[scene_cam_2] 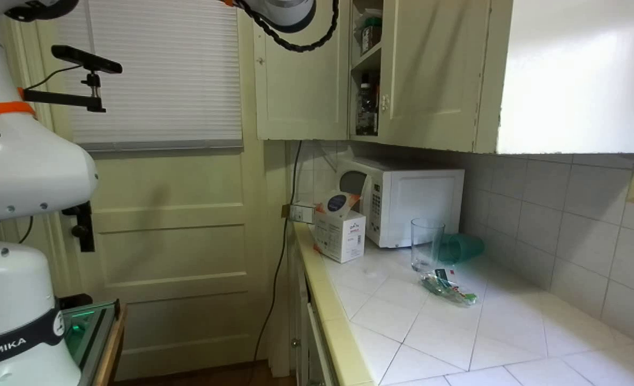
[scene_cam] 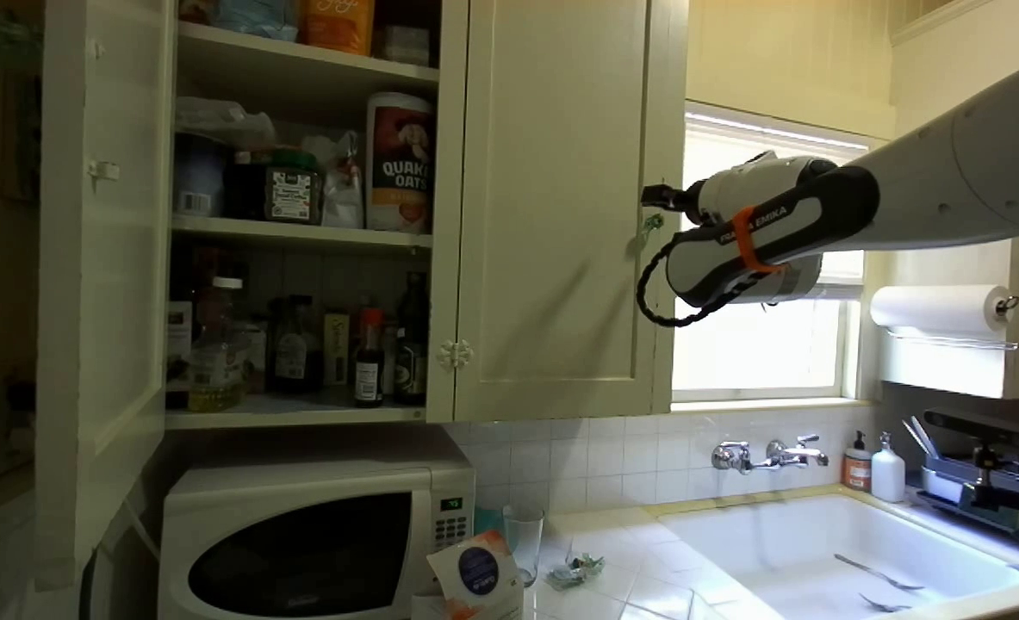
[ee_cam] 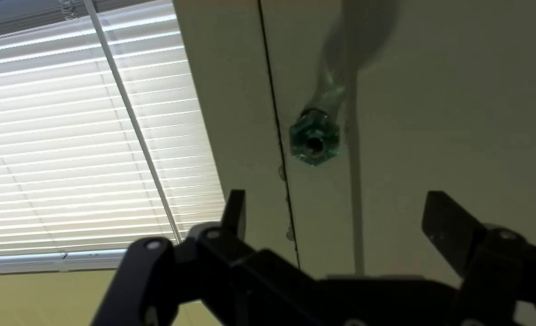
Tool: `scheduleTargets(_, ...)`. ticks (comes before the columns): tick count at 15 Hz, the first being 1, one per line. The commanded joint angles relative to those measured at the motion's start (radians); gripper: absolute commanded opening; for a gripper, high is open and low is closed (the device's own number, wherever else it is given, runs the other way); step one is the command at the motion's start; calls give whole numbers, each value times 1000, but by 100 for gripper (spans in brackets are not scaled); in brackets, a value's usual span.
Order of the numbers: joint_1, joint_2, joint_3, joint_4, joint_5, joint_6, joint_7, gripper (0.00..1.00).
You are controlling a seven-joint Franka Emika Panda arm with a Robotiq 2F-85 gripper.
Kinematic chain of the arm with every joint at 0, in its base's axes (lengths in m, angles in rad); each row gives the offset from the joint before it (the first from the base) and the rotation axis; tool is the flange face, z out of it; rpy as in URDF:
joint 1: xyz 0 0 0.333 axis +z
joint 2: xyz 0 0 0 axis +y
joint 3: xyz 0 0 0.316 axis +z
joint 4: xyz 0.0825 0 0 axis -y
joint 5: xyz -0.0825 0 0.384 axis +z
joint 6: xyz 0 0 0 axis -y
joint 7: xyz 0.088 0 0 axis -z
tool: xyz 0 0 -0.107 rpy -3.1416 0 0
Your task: Open the right cabinet door then put the white box on the bottom shelf.
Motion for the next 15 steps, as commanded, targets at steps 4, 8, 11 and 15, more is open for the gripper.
scheduleTargets(4,-104,60,128,67,50,18,16,100)
scheduleTargets(8,-129,92,162,96,51,17,29,100)
scheduleTargets(11,-145,105,180,103,55,15,35,96)
scheduleTargets(15,-158,116,197,101,62,16,43,75)
